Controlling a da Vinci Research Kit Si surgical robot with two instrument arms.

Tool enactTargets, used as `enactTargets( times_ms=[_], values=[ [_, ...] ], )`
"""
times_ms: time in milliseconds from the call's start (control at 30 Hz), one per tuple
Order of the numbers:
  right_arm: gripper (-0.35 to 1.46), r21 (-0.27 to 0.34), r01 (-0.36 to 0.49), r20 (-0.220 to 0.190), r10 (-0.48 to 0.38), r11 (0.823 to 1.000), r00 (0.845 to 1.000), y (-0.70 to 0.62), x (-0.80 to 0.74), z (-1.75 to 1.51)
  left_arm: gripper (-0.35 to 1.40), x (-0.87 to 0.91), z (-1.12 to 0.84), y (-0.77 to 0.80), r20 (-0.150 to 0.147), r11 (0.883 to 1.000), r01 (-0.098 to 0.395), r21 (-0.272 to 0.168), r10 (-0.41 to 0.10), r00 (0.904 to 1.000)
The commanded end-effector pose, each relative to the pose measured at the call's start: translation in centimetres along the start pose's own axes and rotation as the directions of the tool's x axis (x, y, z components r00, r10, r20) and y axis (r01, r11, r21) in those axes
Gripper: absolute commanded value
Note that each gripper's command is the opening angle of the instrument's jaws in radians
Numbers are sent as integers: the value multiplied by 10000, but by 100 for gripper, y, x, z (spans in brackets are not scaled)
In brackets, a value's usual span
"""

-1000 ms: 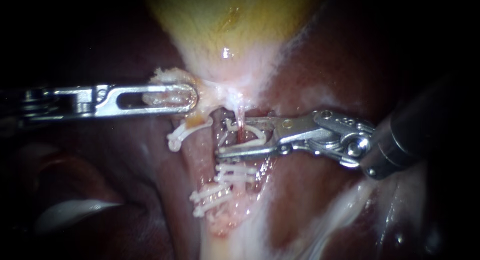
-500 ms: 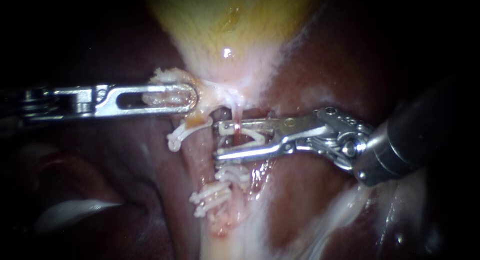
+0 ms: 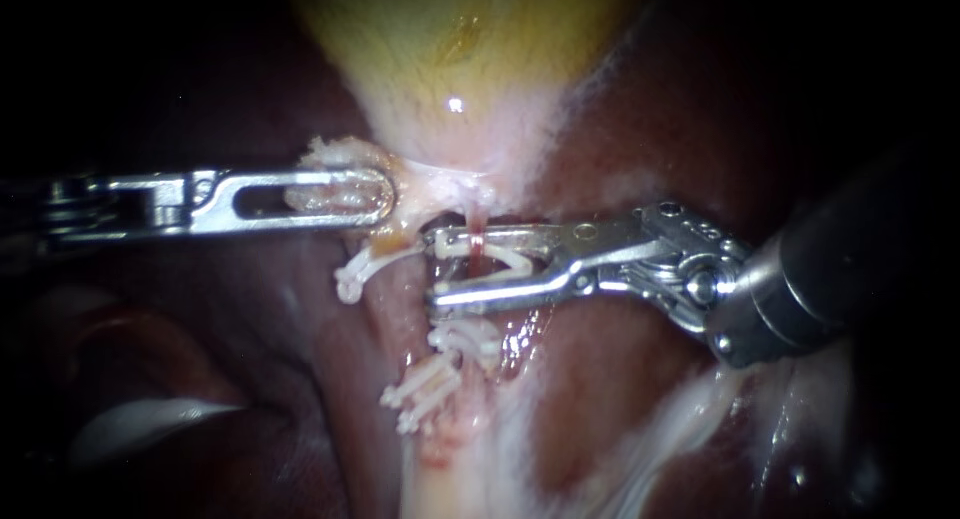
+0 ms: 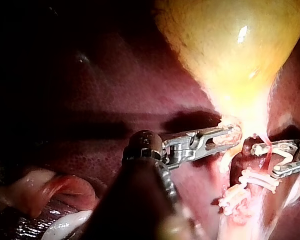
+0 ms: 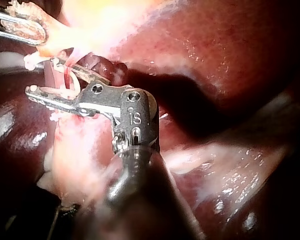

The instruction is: Clipping third clip right tube

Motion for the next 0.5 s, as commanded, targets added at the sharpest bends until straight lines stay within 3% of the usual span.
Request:
enactTargets(
  times_ms=[33, 200, 300, 500],
  values=[
    [28, -79, -136, -17, 136, 9999, 9999, 0, 0, -1, -35, 0, 0, 0, 0, 10000, 1, -1, -1, 10000],
    [-31, -83, -609, -22, 609, 9981, 9981, 3, 0, -8, -35, 0, 0, 0, 0, 10000, 1, -1, -1, 10000],
    [-35, -438, -715, -155, 709, 9965, 9974, 5, -1, -12, -35, 0, 0, 0, 0, 10000, 1, -1, -1, 10000],
    [-35, -673, -771, 137, 782, 9947, 9968, 6, -1, -16, -35, 0, 0, 0, 1, 10000, 1, -1, -1, 10000]
  ],
)
